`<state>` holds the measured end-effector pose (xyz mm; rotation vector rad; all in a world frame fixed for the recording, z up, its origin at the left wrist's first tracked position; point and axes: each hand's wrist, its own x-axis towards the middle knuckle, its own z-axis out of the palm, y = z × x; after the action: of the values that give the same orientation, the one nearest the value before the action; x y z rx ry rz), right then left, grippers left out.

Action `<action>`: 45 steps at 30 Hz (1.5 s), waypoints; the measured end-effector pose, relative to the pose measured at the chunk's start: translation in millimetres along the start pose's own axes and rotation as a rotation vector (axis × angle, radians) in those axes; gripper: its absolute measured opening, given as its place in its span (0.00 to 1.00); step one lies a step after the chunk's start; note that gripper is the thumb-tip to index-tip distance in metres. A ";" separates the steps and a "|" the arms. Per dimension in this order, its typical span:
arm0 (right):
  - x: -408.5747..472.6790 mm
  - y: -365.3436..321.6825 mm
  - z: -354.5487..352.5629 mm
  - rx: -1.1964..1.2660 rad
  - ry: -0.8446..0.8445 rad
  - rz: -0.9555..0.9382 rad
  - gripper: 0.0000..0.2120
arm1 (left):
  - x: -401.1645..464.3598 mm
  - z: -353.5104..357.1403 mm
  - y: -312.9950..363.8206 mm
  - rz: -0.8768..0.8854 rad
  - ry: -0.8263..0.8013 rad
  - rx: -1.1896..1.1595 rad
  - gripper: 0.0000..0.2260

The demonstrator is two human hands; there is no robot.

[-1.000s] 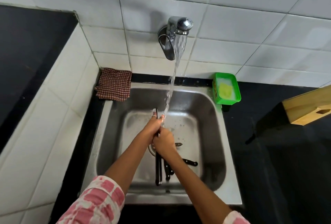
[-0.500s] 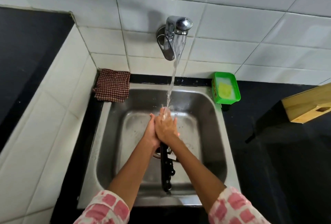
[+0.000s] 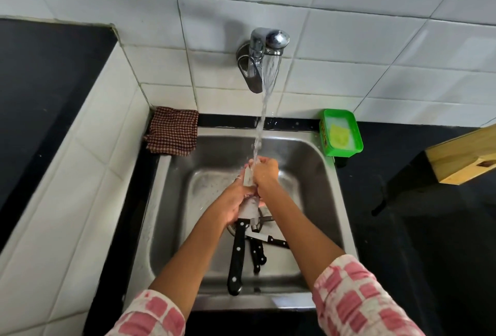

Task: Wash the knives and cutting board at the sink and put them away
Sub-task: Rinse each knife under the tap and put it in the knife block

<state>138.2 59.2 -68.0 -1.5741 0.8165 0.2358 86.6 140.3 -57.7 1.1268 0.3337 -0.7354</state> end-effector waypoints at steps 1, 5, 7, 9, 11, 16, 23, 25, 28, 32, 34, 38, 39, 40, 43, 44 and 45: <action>3.8 -2.7 0.2 0.000 0.015 -0.014 0.10 | -1.5 2.9 4.0 0.013 0.012 0.070 0.26; -7.2 -12.4 -14.7 -0.001 -0.011 -0.116 0.08 | 0.2 -8.8 12.0 0.031 0.060 0.100 0.25; -22.6 -5.9 -22.1 -0.080 -0.191 -0.087 0.07 | 0.7 -17.2 17.5 0.037 0.035 0.157 0.17; -26.9 -1.9 -27.2 -0.132 -0.245 -0.101 0.07 | -3.4 -18.0 21.4 0.051 -0.049 0.252 0.09; -17.0 -9.7 -33.3 -0.063 -0.131 -0.121 0.04 | -6.3 -18.5 19.3 0.060 -0.105 0.387 0.07; -17.0 -17.0 -40.6 0.108 -0.035 -0.170 0.05 | -2.7 -20.3 18.5 0.064 -0.030 0.449 0.10; -32.4 -1.4 -50.3 0.185 0.009 -0.192 0.06 | -5.0 -26.7 0.0 0.105 -0.027 0.595 0.12; -28.6 -6.7 -56.1 0.345 0.023 -0.172 0.05 | -4.2 -28.5 -7.2 0.170 0.073 0.749 0.15; -42.7 7.0 -46.2 0.284 -0.101 -0.197 0.04 | -6.2 -21.0 -15.6 0.250 0.218 0.682 0.20; -62.2 40.6 -27.8 0.129 -0.248 -0.235 0.17 | -11.7 -24.1 -27.1 0.169 0.230 0.572 0.31; -66.9 48.9 -26.6 0.105 -0.270 -0.248 0.13 | -14.9 -29.3 -25.1 0.125 0.333 0.678 0.32; -75.9 60.0 -26.4 -0.031 -0.313 -0.229 0.05 | -9.8 -35.4 -4.9 0.161 0.547 0.664 0.31; -75.4 61.9 -25.8 -0.077 -0.325 -0.232 0.07 | -11.1 -32.5 1.6 0.144 0.493 0.527 0.29; -74.9 61.7 -25.1 -0.175 -0.326 -0.255 0.07 | -13.7 -29.3 6.9 0.121 0.435 0.427 0.25; -73.5 53.9 -25.2 -0.619 -0.333 -0.354 0.15 | -8.2 -18.8 9.9 0.068 0.361 0.408 0.16; -74.5 49.2 -25.8 -0.743 -0.329 -0.379 0.17 | -4.8 -16.5 8.9 0.045 0.395 0.394 0.13; -75.7 44.4 -28.0 -0.835 -0.324 -0.400 0.18 | -1.2 -14.7 7.2 0.022 0.434 0.336 0.11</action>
<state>47.3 62.0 -53.1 -2.3518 0.1124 0.5689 92.3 155.7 -58.1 1.6107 0.5761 -0.5326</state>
